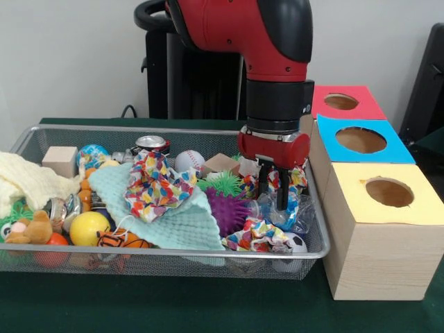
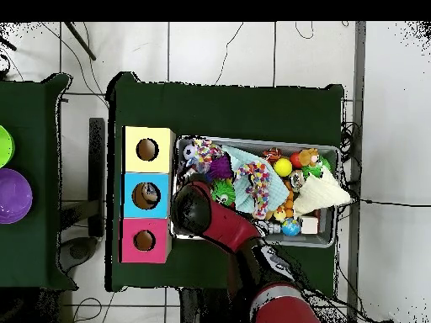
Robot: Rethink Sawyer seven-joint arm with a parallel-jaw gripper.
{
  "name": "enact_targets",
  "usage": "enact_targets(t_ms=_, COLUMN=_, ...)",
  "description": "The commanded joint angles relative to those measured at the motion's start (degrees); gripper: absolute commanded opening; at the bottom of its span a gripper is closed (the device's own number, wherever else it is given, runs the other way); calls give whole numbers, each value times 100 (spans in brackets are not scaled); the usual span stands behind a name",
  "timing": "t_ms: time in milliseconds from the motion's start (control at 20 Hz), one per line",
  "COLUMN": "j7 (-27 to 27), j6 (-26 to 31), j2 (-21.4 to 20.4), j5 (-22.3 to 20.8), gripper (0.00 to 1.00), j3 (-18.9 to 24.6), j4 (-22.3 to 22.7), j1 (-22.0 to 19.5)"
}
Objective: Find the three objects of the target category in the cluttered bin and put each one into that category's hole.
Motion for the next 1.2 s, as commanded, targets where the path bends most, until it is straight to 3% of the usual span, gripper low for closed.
enact_targets(t_ms=50, j7=725, j6=72, j2=253, j5=-131, gripper=0, j3=252, j4=-495, j1=116)
enact_targets(t_ms=550, j7=825, j6=-62, j2=137, j5=-119, gripper=0, j3=181, j4=-449, j1=231)
enact_targets(t_ms=850, j7=768, j6=150, j2=-472, j5=-342, gripper=0, j3=243, j4=-149, j1=174)
enact_targets(t_ms=1200, j7=857, j6=85, j2=-998, j5=-483, gripper=0, j3=-30, j4=209, j1=384)
